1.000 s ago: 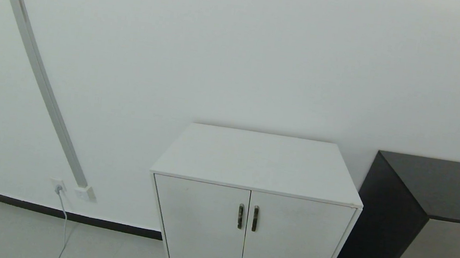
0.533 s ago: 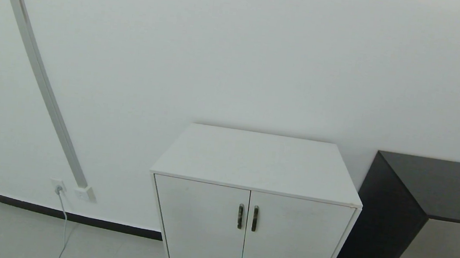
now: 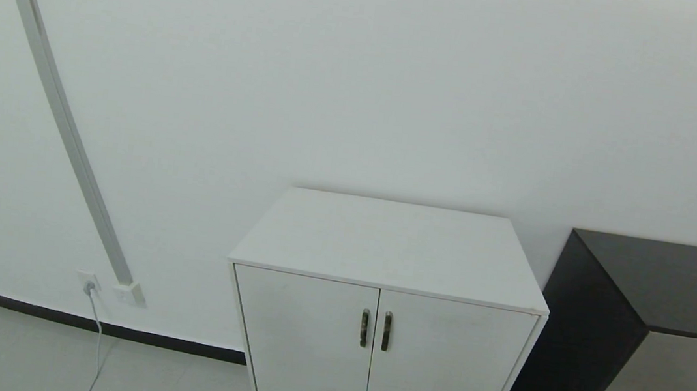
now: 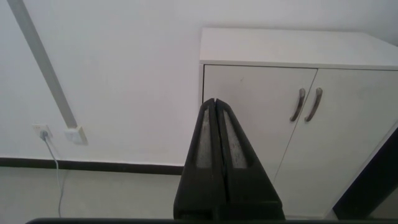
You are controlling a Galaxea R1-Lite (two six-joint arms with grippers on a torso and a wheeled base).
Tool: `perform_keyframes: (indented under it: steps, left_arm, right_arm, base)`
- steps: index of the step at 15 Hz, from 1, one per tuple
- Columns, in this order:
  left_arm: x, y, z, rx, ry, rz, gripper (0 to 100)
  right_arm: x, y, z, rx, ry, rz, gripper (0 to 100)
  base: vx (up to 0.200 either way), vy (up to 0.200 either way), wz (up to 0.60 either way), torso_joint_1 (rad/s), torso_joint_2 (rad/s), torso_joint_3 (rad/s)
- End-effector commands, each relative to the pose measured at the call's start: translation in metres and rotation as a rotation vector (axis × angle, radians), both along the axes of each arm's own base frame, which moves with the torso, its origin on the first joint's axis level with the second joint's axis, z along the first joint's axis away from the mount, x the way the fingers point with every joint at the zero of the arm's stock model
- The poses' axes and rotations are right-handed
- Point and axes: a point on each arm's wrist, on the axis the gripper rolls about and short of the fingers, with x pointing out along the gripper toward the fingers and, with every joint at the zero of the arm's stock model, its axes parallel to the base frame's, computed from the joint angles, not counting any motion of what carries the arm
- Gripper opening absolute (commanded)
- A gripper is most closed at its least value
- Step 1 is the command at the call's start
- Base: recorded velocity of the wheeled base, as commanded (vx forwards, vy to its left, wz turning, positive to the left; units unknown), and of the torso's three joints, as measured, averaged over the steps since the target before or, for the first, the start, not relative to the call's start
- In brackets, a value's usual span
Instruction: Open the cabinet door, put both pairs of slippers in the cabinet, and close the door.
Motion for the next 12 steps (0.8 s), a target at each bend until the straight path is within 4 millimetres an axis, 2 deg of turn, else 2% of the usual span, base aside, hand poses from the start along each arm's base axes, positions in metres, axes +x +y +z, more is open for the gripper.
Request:
perform_keyframes:
  steps: [1, 4, 8, 12]
  left_arm:
    - [0.0001, 0.0000, 0.0000, 0.000, 0.002, 0.001, 0]
    - [0.0000, 0.0000, 0.0000, 0.000, 0.000, 0.001, 0]
    - [0.0000, 0.0000, 0.0000, 0.000, 0.000, 0.001, 0]
    - [0.0001, 0.0000, 0.0000, 0.000, 0.002, 0.001, 0]
  right_arm:
    - [-0.0016, -0.0003, -0.0033, -0.028, 0.018, 0.023, 0]
    - [-0.0018, -0.0002, -0.0033, -0.011, 0.028, 0.022, 0]
    - [-0.0021, -0.0023, -0.0034, -0.011, 0.016, -0.093, 0]
    - [-0.0101, -0.0049, -0.0023, 0.015, -0.088, -0.193, 0]
  base:
    - [0.000, 0.000, 0.00, 0.000, 0.00, 0.000]
    - [0.000, 0.000, 0.00, 0.000, 0.00, 0.000]
    - [0.000, 0.000, 0.00, 0.000, 0.00, 0.000]
    - [0.000, 0.000, 0.00, 0.000, 0.00, 0.000]
